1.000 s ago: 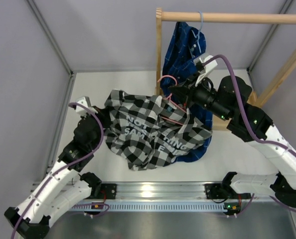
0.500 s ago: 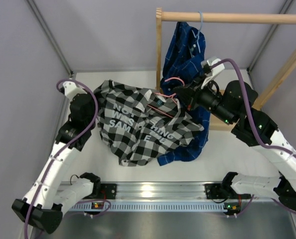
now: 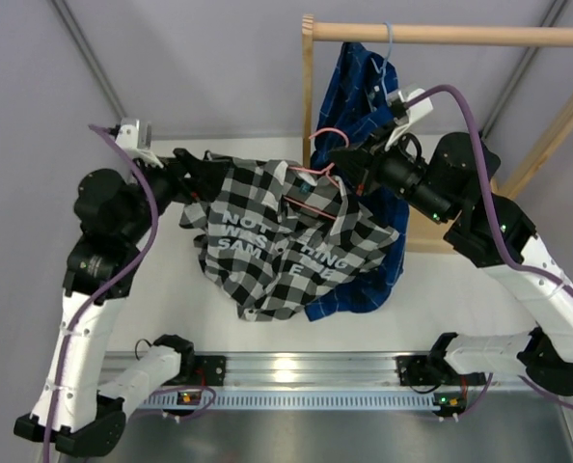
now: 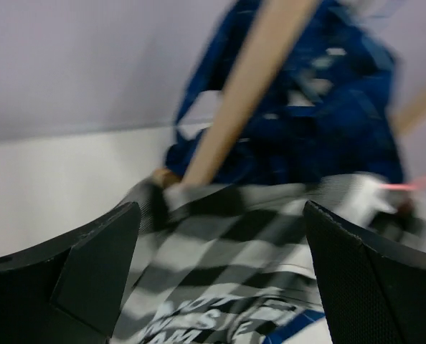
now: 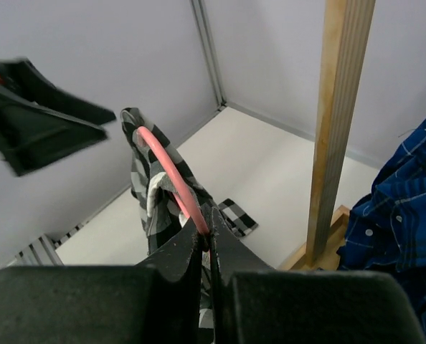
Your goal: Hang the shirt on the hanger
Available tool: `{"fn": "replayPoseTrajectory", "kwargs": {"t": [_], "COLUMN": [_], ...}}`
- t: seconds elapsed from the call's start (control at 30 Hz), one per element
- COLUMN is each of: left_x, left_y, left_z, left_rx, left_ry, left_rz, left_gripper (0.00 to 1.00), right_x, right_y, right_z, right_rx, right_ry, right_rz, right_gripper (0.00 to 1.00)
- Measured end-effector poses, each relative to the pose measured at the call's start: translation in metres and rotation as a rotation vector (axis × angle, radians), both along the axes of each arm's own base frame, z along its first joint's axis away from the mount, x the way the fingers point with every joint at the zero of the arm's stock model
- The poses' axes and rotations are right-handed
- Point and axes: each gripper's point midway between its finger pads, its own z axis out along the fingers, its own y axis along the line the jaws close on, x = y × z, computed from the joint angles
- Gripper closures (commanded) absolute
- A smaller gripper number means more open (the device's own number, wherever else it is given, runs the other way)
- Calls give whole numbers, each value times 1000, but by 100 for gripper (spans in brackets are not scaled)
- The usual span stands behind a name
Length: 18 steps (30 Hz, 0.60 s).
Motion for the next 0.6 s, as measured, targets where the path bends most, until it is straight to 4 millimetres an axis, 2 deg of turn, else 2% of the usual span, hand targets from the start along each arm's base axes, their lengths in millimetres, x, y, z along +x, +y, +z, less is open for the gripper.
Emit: {"fn": "replayPoseTrajectory", "kwargs": {"t": [0.1, 0.17, 0.27, 0.37, 0.43, 0.53, 0.6], "left_x": [-28, -43, -62, -72, -72, -67, -65], "left_y": [-39, -61, -90, -106, -112, -126, -135], "left_z": [56, 71, 60, 44, 39, 43, 37], "left_rx": [47, 94, 195, 274, 291, 273, 256], "left_ry": [-160, -237, -305, -347, -355, -346, -313], "left_rz": [-285, -440, -640, -775, -829, -894, -939], "left_gripper": [2, 2, 2, 2, 2, 2, 7], "right_x": [-2, -3, -7, -12, -17, -25, -29], "right_y": [1, 1, 1, 1, 0, -5, -6], "right_z": [-7, -14, -26, -35, -38, -43, -45], "right_rx": [-30, -51, -88, -117, -127, -145, -153], "right_ry": [10, 26, 45, 54, 54, 45, 38], "right_rz": [14, 20, 42, 68, 86, 110, 121], "right_gripper": [100, 100, 100, 100, 100, 100, 100]}}
